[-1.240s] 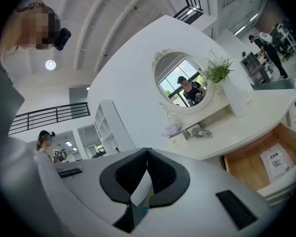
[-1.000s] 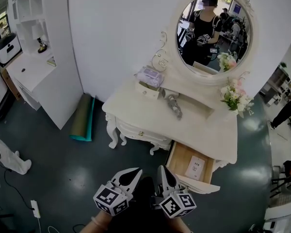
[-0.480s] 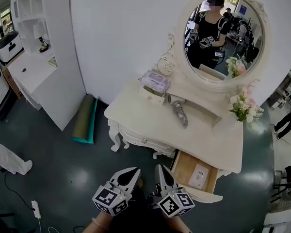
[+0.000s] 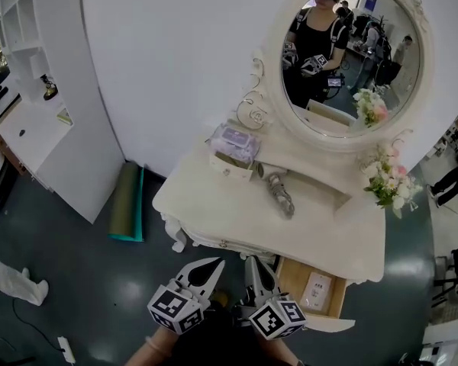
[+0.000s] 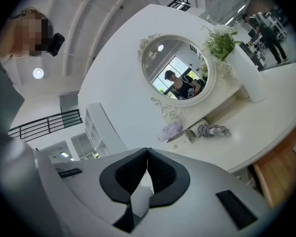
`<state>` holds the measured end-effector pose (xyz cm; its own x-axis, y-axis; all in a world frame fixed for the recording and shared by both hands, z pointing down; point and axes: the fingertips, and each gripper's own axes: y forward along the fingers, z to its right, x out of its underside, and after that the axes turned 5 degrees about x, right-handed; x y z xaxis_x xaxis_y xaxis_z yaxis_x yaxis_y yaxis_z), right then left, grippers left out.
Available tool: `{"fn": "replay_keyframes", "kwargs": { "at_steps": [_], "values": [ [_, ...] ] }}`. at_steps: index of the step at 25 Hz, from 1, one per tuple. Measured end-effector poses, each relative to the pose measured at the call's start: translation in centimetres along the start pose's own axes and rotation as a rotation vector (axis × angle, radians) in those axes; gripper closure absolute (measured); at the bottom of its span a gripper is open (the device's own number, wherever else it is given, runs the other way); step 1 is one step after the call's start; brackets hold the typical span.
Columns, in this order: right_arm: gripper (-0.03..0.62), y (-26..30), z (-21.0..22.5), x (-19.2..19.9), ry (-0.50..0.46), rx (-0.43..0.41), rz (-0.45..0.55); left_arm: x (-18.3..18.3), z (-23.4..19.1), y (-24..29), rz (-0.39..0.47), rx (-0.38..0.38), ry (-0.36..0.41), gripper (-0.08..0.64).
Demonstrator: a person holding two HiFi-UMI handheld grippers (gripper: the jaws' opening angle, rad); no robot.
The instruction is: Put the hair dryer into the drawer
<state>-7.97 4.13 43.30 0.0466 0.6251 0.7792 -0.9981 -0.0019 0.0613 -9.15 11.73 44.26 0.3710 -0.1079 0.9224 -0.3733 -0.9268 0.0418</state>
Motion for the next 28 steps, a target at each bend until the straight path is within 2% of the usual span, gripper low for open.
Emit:
{"fn": "replay_keyframes", "kwargs": {
  "at_steps": [13,17,28],
  "values": [
    [0.574,6.1,4.0,-2.9,0.078,0.098,0.063,-1.7,-4.1,8.1,-0.082,0.116,0.003,0.545],
    [0.575,6.1,5.3,-3.8,0.084,0.137,0.095,-1.3,-3.9,9.9,-0.103,0.163,-0.004,0.545],
    [0.575,3.1,8.8,-4.9,0.115,0.308,0.187,0.9,-1.3,13.6,-0.221,0.342,-0.009,0.545]
  ]
}}
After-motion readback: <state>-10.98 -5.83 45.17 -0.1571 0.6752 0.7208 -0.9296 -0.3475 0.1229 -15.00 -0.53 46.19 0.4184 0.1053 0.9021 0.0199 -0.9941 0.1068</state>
